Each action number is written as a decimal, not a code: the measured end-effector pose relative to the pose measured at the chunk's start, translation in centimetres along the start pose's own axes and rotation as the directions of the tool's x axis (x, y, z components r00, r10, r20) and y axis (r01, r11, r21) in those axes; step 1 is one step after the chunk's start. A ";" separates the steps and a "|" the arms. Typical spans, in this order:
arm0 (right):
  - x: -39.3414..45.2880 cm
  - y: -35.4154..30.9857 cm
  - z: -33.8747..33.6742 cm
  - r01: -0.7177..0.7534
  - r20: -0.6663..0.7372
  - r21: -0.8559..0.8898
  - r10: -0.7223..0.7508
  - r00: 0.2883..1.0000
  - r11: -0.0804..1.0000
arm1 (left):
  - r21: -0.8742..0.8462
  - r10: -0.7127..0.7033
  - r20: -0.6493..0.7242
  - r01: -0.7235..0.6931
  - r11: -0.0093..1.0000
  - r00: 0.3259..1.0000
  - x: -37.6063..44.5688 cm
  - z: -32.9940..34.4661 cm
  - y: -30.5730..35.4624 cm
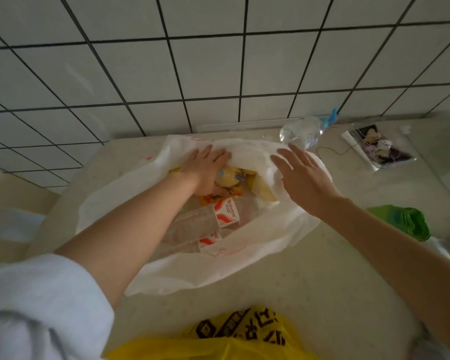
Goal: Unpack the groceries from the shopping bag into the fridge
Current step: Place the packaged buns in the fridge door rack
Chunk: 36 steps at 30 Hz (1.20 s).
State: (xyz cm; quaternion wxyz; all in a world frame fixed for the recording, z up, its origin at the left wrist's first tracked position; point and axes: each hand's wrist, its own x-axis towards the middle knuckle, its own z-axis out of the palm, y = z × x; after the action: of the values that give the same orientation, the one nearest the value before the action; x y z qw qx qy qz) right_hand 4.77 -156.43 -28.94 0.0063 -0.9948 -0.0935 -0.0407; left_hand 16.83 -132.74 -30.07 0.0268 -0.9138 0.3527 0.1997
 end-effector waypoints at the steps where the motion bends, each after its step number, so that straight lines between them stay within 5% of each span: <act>1: -0.2 -0.5 0.2 0.070 -0.044 0.045 -0.069 0.997 0.997 | 0.012 0.006 0.001 -0.006 1.000 1.000 0.2 0.3 0.1; 6: -0.8 -2.5 -0.1 0.329 -0.037 0.042 -0.328 0.944 0.943 | 0.033 -0.025 -0.039 0.026 0.999 0.999 1.1 0.8 1.0; 12: -0.4 -1.8 0.0 0.237 0.034 0.145 -0.244 0.969 0.961 | 0.026 0.066 -0.176 -0.063 0.998 0.982 -0.6 0.7 0.7; 20: -0.8 -0.6 -1.0 0.185 0.031 0.170 -0.193 0.981 0.968 | 0.130 0.174 -0.441 -0.129 0.983 0.880 -2.7 1.3 -0.2; 29: -1.4 -4.4 -5.9 0.067 -0.206 0.491 0.041 0.978 0.869 | -0.345 -0.128 -0.485 -0.054 0.937 0.865 -12.7 -0.2 1.7; 36: -4.2 -12.8 -11.8 -0.012 -0.161 0.723 0.185 0.970 0.691 | -0.758 -0.487 -0.413 0.006 0.652 0.770 -24.6 0.4 3.7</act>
State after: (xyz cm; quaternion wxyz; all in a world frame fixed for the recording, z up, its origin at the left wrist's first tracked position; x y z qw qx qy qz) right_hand -2.64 -144.88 -17.47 0.4056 -0.9061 -0.0470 -0.1108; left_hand -2.21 -119.86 -20.64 -0.4144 -0.9043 0.1000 0.0243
